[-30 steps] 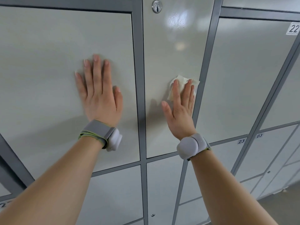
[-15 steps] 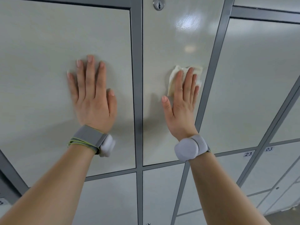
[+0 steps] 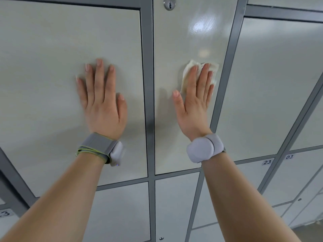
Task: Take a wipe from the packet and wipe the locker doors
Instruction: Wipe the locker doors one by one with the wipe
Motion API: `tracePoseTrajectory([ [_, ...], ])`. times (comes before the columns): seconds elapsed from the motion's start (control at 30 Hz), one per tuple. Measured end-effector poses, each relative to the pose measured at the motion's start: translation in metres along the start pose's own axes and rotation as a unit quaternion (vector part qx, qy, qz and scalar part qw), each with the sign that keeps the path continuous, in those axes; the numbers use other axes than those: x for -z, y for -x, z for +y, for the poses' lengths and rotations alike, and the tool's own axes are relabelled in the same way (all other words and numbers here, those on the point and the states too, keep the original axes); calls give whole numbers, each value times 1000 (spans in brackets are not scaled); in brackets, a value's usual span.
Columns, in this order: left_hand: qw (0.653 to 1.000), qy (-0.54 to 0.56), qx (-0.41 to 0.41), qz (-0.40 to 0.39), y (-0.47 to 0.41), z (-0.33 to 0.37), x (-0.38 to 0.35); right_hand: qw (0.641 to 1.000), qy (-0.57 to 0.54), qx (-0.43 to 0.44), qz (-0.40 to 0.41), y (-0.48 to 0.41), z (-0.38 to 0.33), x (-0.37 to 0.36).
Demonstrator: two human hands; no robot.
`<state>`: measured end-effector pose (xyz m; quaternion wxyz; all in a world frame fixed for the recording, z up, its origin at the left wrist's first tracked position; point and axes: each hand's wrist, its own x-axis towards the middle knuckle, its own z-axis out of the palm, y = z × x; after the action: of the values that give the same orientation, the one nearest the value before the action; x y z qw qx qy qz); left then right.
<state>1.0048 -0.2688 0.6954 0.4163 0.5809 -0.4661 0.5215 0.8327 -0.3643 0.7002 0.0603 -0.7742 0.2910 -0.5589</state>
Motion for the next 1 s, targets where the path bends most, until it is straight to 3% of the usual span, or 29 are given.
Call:
tracePoseTrajectory([
  [0.27,999,23,-21,-40,3,-9,13,991,112,51,-54,58,22,-31],
  [0.5,996,-5,85,-28,41,-27,21,996,47,27,-66,51,4,-24],
  [0.73,996,-11,93,-9,50,-27,12,998,47,36,-16,24,-19,-32],
  [1.0,997,-29,68,7,55,-32,8,988,118,73,-63,73,-3,-54],
])
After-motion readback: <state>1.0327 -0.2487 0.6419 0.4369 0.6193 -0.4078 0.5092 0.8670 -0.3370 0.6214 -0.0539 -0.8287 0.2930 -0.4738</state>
